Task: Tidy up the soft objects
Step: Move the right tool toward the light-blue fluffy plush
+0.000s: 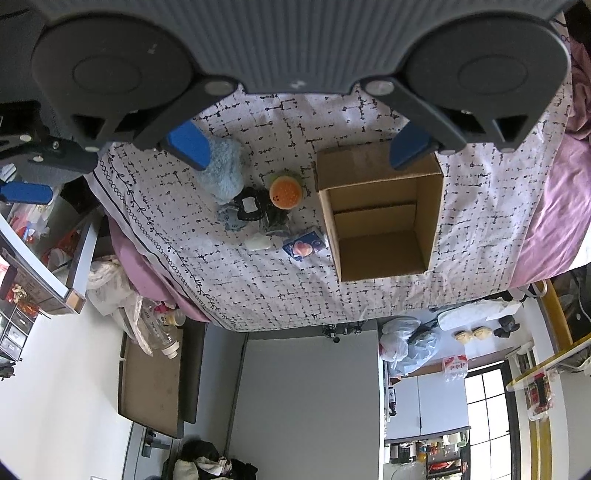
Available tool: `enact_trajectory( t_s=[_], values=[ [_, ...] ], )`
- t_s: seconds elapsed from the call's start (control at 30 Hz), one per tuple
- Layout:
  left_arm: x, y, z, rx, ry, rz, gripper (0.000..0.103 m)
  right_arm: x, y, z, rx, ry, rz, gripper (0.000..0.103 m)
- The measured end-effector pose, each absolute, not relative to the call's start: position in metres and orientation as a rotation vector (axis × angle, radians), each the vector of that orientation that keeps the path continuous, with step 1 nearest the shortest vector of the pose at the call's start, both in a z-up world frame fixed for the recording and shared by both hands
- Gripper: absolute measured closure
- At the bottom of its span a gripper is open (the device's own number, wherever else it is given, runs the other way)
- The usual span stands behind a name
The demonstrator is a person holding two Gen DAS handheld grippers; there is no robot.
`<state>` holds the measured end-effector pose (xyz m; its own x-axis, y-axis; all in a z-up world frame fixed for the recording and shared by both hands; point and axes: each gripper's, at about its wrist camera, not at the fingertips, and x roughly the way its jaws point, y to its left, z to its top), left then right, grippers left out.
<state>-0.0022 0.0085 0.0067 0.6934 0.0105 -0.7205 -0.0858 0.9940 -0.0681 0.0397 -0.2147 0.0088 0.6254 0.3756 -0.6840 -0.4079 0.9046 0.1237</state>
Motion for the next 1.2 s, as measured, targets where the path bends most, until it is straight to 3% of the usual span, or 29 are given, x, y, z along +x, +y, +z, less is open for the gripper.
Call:
enact_trajectory(
  t_s=[1.2],
  values=[
    [-0.003,0.022,0.007,-0.12,0.811,0.104,0.0,0.036,-0.205,0.011,-0.045,0.753,0.498,0.0]
  ],
)
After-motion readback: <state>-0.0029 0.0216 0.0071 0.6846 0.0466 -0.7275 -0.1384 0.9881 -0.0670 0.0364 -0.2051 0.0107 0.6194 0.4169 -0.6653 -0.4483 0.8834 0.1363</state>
